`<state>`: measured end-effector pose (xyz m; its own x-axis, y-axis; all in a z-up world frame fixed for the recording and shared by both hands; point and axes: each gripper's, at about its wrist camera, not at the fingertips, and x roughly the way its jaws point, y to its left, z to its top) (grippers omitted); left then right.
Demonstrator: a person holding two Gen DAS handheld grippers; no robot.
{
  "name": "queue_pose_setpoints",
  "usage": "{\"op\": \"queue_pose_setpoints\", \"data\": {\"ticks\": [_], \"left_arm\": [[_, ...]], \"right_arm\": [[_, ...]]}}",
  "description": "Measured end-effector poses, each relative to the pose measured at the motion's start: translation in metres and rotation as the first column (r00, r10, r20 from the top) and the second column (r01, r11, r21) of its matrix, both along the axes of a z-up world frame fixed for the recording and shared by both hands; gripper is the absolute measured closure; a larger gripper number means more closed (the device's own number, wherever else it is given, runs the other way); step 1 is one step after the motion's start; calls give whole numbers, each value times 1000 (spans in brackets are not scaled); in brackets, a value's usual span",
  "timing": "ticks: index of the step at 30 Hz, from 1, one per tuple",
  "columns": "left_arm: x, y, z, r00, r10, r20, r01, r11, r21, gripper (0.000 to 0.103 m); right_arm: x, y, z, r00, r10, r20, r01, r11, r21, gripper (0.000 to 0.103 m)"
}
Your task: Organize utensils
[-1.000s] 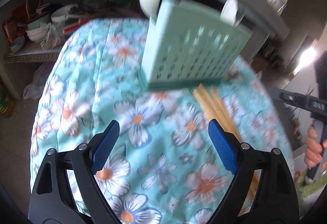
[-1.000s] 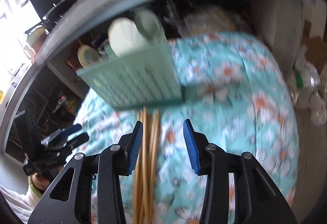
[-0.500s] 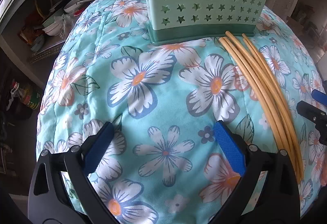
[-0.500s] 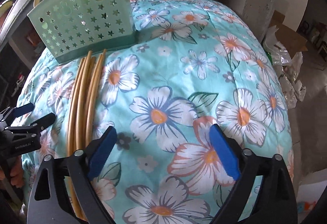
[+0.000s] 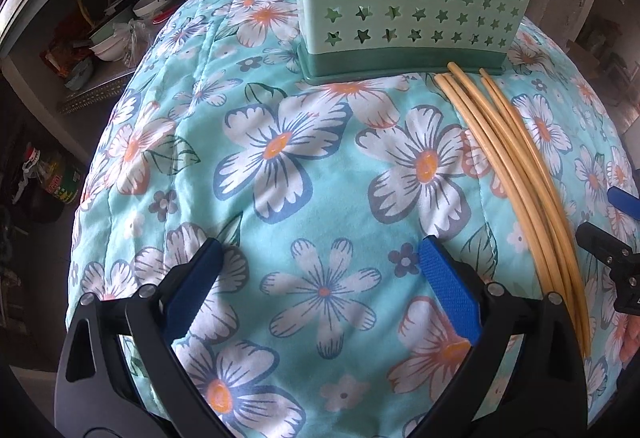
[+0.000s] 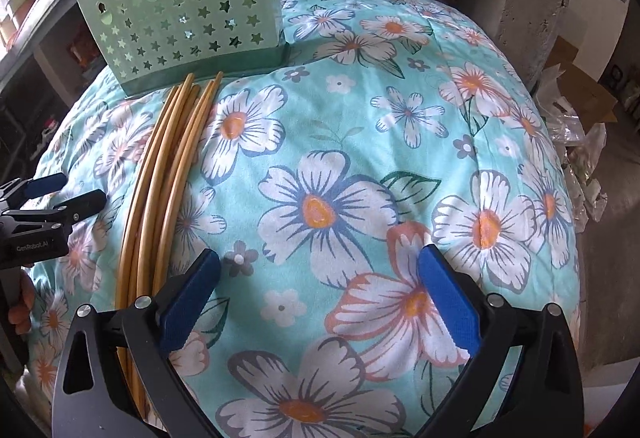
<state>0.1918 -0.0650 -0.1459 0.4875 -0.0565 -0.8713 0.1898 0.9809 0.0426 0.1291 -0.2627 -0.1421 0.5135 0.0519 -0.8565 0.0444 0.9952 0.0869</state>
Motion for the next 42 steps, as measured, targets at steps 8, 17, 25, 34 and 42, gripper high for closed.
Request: {"op": "queue_pose_setpoints", "data": {"ticks": [8, 17, 25, 34, 42], "left_arm": [[0, -1, 0, 1000, 0, 1, 0, 1000, 0, 8], [-1, -1, 0, 1000, 0, 2, 0, 1000, 0, 8], [-3, 0, 0, 1000, -2, 9, 2, 1000, -1, 8], [-7, -1, 3, 999, -29, 24, 30, 999, -15, 8], [-8, 8, 13, 992, -108, 61, 115, 983, -142, 8]], "right_arm": [[-4, -10, 12, 1000, -14, 10, 13, 997, 72, 6], [-2, -3, 36, 993, 44, 112, -70, 967, 243, 20], [13, 8, 22, 994, 86, 65, -104, 924, 369, 46], [28, 7, 6, 996, 88, 1, -79, 886, 457, 69], [32, -2, -4, 996, 85, -20, -59, 822, 567, 81]]}}
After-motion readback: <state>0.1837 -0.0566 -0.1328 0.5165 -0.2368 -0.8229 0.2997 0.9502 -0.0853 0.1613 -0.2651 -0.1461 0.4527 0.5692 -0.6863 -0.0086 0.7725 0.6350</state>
